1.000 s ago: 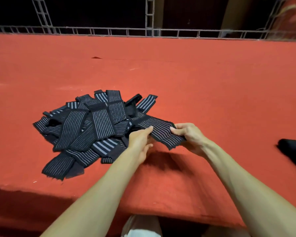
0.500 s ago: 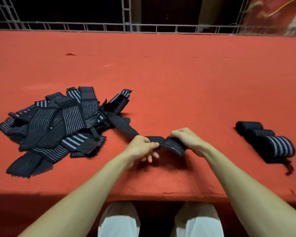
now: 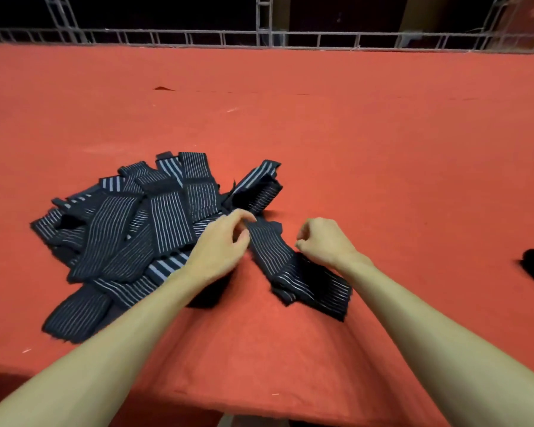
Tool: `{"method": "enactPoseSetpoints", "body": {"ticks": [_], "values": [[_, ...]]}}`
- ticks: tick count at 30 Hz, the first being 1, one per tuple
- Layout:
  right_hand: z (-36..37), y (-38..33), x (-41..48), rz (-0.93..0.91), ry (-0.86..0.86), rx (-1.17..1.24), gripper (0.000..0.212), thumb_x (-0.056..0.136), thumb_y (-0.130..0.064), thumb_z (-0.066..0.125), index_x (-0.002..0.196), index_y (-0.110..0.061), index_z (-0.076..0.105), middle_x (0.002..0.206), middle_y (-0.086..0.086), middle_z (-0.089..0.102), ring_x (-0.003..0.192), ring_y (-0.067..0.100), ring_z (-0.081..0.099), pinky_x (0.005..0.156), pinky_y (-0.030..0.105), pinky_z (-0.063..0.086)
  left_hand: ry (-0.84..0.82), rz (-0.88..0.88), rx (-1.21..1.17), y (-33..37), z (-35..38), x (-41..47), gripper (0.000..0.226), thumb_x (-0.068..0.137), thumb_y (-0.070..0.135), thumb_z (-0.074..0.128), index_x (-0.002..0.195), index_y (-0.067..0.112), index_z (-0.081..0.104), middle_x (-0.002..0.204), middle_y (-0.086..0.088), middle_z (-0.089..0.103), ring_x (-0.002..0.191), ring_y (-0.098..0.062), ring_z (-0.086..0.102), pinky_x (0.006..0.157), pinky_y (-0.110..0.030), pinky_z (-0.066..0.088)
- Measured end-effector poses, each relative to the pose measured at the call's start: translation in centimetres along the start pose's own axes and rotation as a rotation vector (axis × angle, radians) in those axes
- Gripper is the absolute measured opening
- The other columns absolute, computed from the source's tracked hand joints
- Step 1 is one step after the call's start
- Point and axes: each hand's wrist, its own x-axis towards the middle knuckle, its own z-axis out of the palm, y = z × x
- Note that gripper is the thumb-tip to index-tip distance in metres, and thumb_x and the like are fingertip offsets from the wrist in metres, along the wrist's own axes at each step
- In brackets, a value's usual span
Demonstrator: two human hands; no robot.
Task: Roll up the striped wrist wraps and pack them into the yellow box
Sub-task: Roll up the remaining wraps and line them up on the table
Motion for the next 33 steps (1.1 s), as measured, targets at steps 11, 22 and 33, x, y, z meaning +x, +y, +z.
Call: {"method": "enactPoseSetpoints", "body": {"ticks": [11,22,33], "values": [[7.2,-4.9,6.5,-0.241,0.077,0.291,0.033,0.091,-0.033,0.061,0.122,-0.022,0.062,0.085,-0.003,0.063,0.084,0.016,0.059,0.074,0.024,0.038,-0.01,0.079,-0.055,-7.5,4.1,3.6,0.051,0.091,-0.005,0.039,0.14,0.01,0.038,0.139,-0.005,0.049,0.132,-0.014,0.043,0.113,-0.022,0.026],[8.6,-3.9,6.0,-0.191,0.245,0.543,0.016,0.084,-0.035,0.073,0.093,-0.022,0.071,0.073,-0.004,0.066,0.066,0.006,0.056,0.063,0.01,0.039,0.061,-0.056,-0.116,-7.3,4.0,3.8,0.048,0.094,0.001,0.04,0.137,0.021,0.034,0.128,0.008,0.057,0.119,-0.012,0.051,0.098,-0.023,0.035],[8.0,-3.6,5.5,-0.055,0.277,0.737,0.019,0.076,-0.035,0.081,0.066,-0.022,0.071,0.055,-0.013,0.064,0.051,0.003,0.056,0.057,0.019,0.044,0.0,-0.097,0.037,-7.1,4.3,4.3,0.039,0.092,0.006,0.037,0.128,0.021,0.043,0.121,0.007,0.062,0.115,-0.016,0.053,0.097,-0.034,0.041]]}}
